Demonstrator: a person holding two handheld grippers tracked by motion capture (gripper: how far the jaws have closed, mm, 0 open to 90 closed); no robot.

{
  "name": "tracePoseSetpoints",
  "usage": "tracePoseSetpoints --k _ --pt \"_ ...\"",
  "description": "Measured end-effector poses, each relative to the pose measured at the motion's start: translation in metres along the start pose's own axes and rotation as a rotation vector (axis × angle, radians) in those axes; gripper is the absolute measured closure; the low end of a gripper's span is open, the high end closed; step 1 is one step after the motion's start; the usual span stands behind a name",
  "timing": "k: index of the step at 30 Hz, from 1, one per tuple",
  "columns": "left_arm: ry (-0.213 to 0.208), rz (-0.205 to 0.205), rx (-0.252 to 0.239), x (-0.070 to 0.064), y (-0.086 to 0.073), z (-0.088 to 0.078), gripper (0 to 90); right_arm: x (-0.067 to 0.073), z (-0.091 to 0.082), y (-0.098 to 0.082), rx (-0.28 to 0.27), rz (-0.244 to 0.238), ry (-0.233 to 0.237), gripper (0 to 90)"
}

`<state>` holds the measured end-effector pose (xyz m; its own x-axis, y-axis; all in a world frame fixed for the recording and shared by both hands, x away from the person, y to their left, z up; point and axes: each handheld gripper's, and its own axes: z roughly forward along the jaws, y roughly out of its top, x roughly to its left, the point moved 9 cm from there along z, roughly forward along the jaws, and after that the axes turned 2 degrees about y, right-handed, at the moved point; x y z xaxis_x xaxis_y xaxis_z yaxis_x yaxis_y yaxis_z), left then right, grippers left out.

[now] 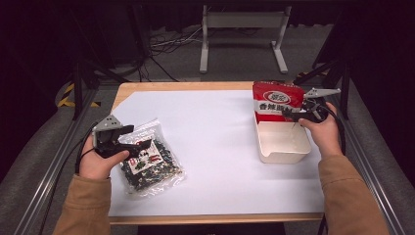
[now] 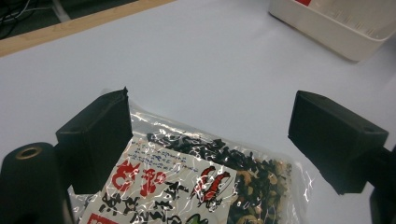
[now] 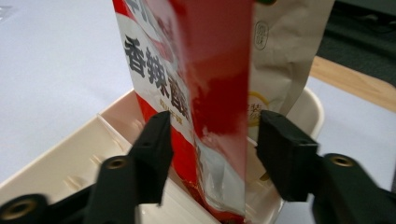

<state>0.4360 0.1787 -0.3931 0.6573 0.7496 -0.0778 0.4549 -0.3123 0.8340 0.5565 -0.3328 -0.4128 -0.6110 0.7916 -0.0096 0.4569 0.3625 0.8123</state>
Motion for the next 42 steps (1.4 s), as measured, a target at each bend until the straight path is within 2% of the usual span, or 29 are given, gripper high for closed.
tracePoseSetpoints --k 2,3,6,10,11,15,17,21,24,27,28,36,39,42 --pt "-0.002 -0.002 0.000 0.001 0.001 0.000 14.2 0.001 -0.005 0.001 -0.013 -0.004 -0.013 38.6" --pt "-0.004 -0.002 0.000 0.001 0.001 0.000 14.2 0.003 -0.011 0.002 -0.026 -0.009 -0.035 36.1" --pt "-0.004 0.003 -0.004 0.002 0.002 0.001 13.9 0.008 -0.020 0.003 -0.055 -0.014 -0.051 35.4" --pt "-0.004 0.000 -0.001 0.004 0.003 0.003 13.9 0.013 -0.029 0.002 -0.078 -0.015 -0.064 35.5" --pt "-0.004 0.009 0.002 0.005 0.003 0.003 13.9 0.015 -0.033 0.002 -0.084 -0.008 -0.064 35.5" --pt "0.004 0.015 0.000 0.006 0.005 0.003 13.9 0.019 -0.042 0.000 -0.085 0.003 -0.070 35.4" --pt "0.002 0.011 -0.001 0.007 0.006 0.003 13.9 0.028 -0.053 0.000 -0.101 0.001 -0.071 35.4" --pt "0.004 0.011 -0.001 0.009 0.006 0.003 13.9 0.038 -0.060 0.000 -0.105 -0.012 -0.059 35.5" --pt "0.013 0.023 0.011 0.011 0.005 0.003 13.9 0.057 -0.068 -0.001 -0.110 -0.041 -0.026 41.0" --pt "0.007 0.024 0.019 0.011 0.004 0.004 13.8 0.069 -0.072 -0.001 -0.118 -0.059 -0.006 42.9" --pt "0.007 0.024 0.019 0.011 0.004 0.004 13.8 0.069 -0.072 -0.001 -0.118 -0.059 -0.006 42.9" --pt "0.010 0.027 0.035 0.014 0.001 0.002 13.4 0.102 -0.080 -0.006 -0.098 -0.100 0.052 41.3" --pt "0.010 0.022 0.034 0.015 0.000 0.002 13.4 0.110 -0.081 -0.008 -0.106 -0.102 0.068 40.9" --pt "0.018 0.022 0.033 0.018 0.001 0.000 13.4 0.113 -0.080 -0.009 -0.093 -0.111 0.074 40.2"
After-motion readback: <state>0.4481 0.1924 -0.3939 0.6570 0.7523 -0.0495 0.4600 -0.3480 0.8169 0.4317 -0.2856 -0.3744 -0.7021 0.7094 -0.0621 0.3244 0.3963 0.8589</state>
